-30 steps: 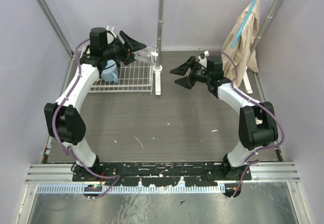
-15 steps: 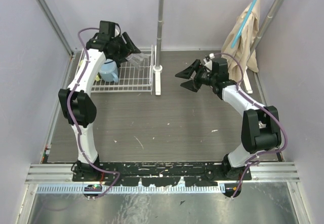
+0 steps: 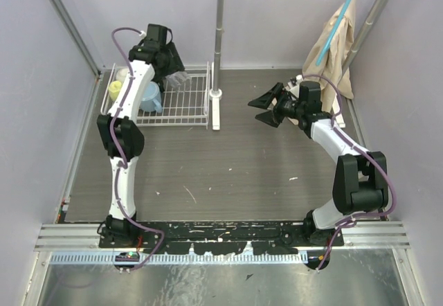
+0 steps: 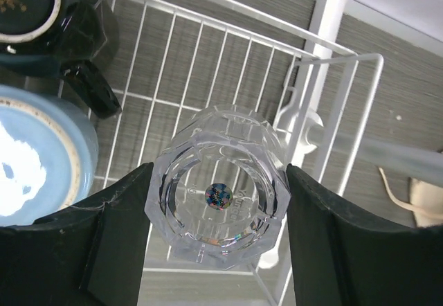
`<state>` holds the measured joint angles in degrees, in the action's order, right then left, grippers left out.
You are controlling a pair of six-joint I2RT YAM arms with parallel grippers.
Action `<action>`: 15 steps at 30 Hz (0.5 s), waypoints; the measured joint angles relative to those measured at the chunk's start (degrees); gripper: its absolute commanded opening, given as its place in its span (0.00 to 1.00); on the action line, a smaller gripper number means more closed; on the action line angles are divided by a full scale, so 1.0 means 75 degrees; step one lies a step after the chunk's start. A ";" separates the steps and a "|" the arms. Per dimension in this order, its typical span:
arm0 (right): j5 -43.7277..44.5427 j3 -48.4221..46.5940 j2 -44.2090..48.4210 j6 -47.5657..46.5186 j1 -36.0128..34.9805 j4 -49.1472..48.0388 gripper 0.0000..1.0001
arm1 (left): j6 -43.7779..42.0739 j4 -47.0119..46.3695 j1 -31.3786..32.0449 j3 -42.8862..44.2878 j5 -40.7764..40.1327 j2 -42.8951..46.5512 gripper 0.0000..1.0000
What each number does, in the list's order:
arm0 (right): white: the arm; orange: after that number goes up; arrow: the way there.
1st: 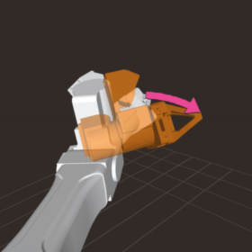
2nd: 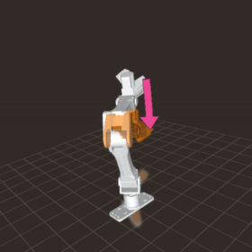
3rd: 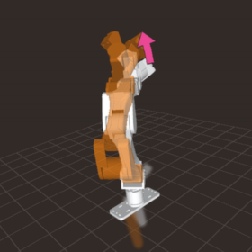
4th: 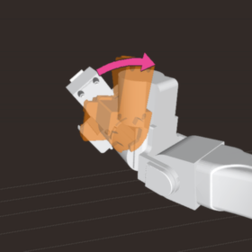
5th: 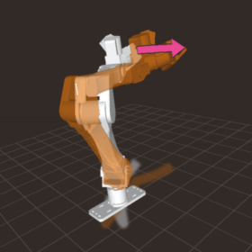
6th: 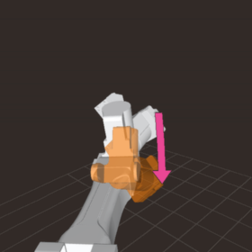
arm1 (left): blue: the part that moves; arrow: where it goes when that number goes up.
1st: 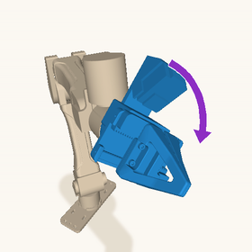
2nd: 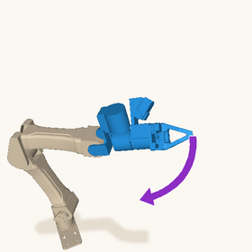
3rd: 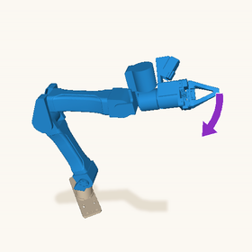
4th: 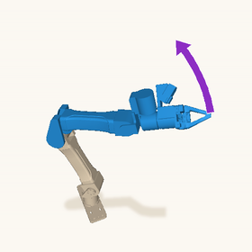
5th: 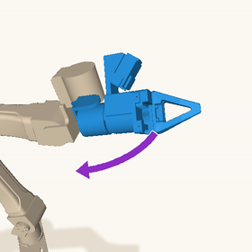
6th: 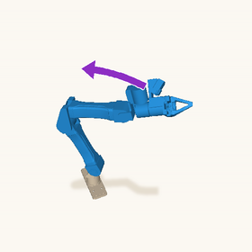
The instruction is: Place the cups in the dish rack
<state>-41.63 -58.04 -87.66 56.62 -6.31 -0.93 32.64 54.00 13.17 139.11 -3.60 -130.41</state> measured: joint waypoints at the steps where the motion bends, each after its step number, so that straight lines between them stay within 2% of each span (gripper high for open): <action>1: 0.0000 0.0009 0.0006 -0.0026 0.0055 0.0000 0.78 | -0.0082 0.0064 0.0041 0.0166 -0.0152 -0.0152 0.04; 8: 0.0000 0.0099 0.0055 -0.0184 0.0414 0.0213 0.78 | -0.0670 0.0175 0.0399 0.0933 -0.1096 -0.0938 0.04; 15: -0.0003 0.0114 0.0093 -0.0341 0.0720 0.0411 0.78 | -0.0959 0.0388 0.0440 0.1300 -0.1693 -0.1207 0.04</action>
<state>-41.65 -57.19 -86.96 54.06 -0.91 2.15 25.45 56.90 16.47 148.86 -16.29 -139.46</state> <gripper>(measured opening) 0.775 0.720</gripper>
